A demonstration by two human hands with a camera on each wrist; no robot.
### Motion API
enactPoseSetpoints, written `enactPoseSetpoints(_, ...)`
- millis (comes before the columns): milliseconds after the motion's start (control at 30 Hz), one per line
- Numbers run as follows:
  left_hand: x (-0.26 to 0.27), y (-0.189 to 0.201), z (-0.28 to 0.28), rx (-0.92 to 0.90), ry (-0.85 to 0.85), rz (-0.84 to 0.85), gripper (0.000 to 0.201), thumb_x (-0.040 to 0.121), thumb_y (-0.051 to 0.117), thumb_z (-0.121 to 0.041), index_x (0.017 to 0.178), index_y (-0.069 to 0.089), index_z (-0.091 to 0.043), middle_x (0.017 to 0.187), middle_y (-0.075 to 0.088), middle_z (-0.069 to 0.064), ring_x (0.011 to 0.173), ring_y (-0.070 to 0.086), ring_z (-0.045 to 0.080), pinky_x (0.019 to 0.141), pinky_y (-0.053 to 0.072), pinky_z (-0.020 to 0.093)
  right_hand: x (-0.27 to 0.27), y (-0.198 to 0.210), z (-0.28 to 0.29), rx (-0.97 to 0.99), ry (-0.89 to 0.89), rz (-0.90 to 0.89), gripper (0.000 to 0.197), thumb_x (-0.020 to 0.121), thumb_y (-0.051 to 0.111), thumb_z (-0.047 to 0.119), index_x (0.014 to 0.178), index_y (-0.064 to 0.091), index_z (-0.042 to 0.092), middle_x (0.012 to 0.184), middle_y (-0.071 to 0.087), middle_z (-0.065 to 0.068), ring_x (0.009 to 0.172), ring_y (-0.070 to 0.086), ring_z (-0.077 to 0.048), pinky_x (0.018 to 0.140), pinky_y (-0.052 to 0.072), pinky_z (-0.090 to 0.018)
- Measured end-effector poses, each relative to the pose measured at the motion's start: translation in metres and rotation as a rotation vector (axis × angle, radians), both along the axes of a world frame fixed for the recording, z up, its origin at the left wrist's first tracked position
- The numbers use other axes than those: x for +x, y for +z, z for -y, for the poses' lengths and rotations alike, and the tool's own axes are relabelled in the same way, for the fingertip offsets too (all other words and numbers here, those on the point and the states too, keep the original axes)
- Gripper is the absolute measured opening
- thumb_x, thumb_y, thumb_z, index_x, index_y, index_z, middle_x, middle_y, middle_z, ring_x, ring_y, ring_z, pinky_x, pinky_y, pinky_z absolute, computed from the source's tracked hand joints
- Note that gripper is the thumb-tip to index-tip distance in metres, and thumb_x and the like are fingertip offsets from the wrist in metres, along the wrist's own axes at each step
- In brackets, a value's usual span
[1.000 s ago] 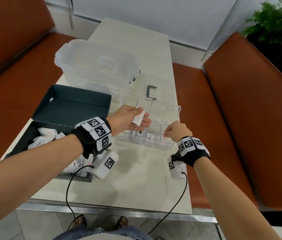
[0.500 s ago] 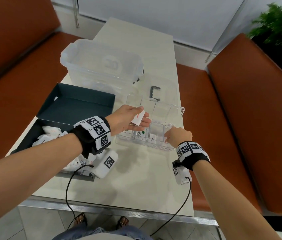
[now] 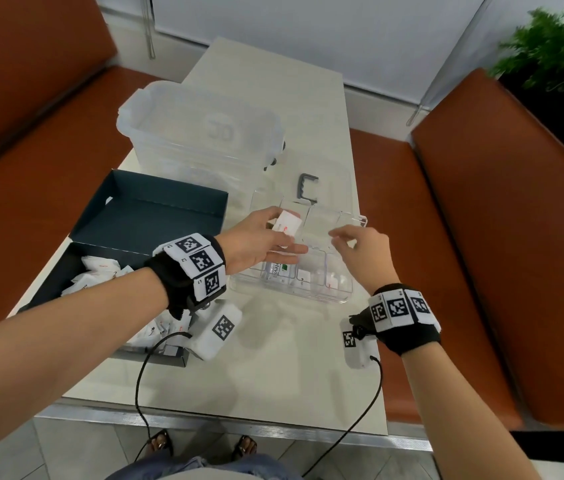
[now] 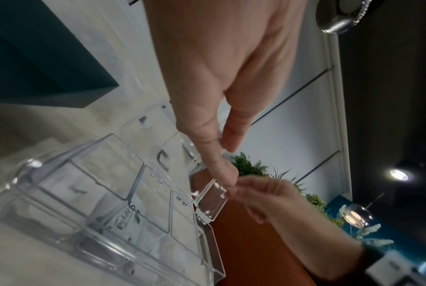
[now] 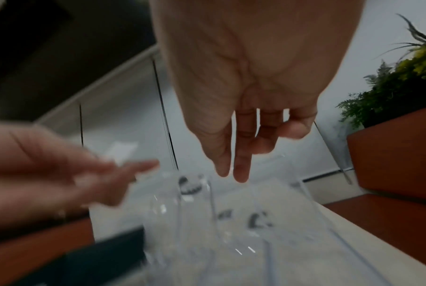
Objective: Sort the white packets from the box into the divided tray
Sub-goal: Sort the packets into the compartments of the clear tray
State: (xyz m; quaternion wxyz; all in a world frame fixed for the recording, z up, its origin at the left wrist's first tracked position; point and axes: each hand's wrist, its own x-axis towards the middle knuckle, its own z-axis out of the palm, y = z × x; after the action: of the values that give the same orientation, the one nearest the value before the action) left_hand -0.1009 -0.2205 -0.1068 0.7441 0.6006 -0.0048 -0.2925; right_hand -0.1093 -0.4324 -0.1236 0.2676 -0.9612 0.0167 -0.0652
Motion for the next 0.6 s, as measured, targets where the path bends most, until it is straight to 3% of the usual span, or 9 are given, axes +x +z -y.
enactPoseSetpoints(33,0.000,0.000,0.003,0.019,0.010,0.019,0.042,0.091,0.055,0.009,0.130,0.049,-0.008,0.116,0.055,0.019,0.097,0.071,0.027,0.077,0.060,0.033,-0.002,0.008,-0.005,0.096,0.020,0.044,0.018,0.094,0.057,0.023,0.103,0.072,0.022,0.093,0.071,0.010,0.076,0.059,0.005,0.072,0.041,-0.003)
enactPoseSetpoints(67,0.000,0.000,0.006,0.046,0.021,0.038,0.044,0.089,0.060,0.007,0.129,0.050,-0.008,0.113,0.059,0.019,0.095,0.071,0.026,0.077,0.060,0.033,-0.005,0.016,-0.010,0.180,0.041,0.067,0.016,0.094,0.058,0.027,0.100,0.072,0.024,0.087,0.070,0.015,0.072,0.058,0.009,0.066,0.040,-0.001)
enactPoseSetpoints(167,0.002,0.001,0.018,0.136,0.020,0.107,0.044,0.082,0.073,-0.001,0.123,0.057,-0.008,0.102,0.065,0.013,0.090,0.071,0.022,0.081,0.059,0.031,-0.016,0.029,-0.020,0.356,0.077,0.057,0.010,0.091,0.061,0.033,0.095,0.070,0.033,0.080,0.070,0.015,0.069,0.063,0.005,0.061,0.046,-0.006)
enactPoseSetpoints(233,0.002,0.000,0.026,0.151,-0.003,0.143,0.039,0.080,0.076,-0.005,0.116,0.062,-0.009,0.097,0.068,0.009,0.087,0.071,0.018,0.081,0.058,0.030,-0.021,0.030,-0.021,0.420,0.075,0.070,0.009,0.089,0.065,0.028,0.088,0.068,0.036,0.077,0.071,0.013,0.065,0.065,-0.001,0.058,0.048,-0.009)
enactPoseSetpoints(367,0.001,-0.003,0.044,0.220,-0.062,0.241,0.022,0.082,0.076,-0.013,0.101,0.066,-0.013,0.089,0.071,0.005,0.081,0.071,0.013,0.078,0.057,0.029,-0.021,0.024,-0.009,0.499,0.013,0.066,0.011,0.086,0.068,0.018,0.084,0.070,0.030,0.071,0.071,0.008,0.061,0.064,-0.003,0.056,0.047,-0.015)
enactPoseSetpoints(433,0.001,-0.006,0.047,0.292,-0.100,0.275,0.019,0.084,0.073,-0.016,0.101,0.065,-0.012,0.084,0.069,0.003,0.078,0.070,0.014,0.078,0.056,0.031,-0.016,0.019,0.002,0.476,-0.043,0.053,0.008,0.087,0.067,0.017,0.090,0.070,0.024,0.073,0.071,0.005,0.060,0.063,-0.004,0.059,0.047,-0.019)
enactPoseSetpoints(533,0.001,-0.014,0.043,0.435,-0.194,0.349,0.016,0.087,0.068,-0.013,0.102,0.067,-0.008,0.085,0.068,0.005,0.072,0.067,0.013,0.073,0.054,0.029,-0.005,0.009,0.020,0.281,-0.160,0.063,0.011,0.089,0.064,0.015,0.090,0.067,0.025,0.075,0.067,0.007,0.071,0.061,-0.008,0.072,0.048,-0.027)
enactPoseSetpoints(600,0.001,-0.021,0.035,0.533,-0.236,0.409,0.016,0.087,0.068,-0.010,0.103,0.069,-0.006,0.087,0.068,0.008,0.071,0.064,0.012,0.067,0.051,0.019,0.000,0.002,0.025,0.132,-0.181,-0.047,0.013,0.091,0.059,0.013,0.091,0.067,0.023,0.081,0.067,0.003,0.079,0.060,-0.015,0.072,0.047,-0.030)
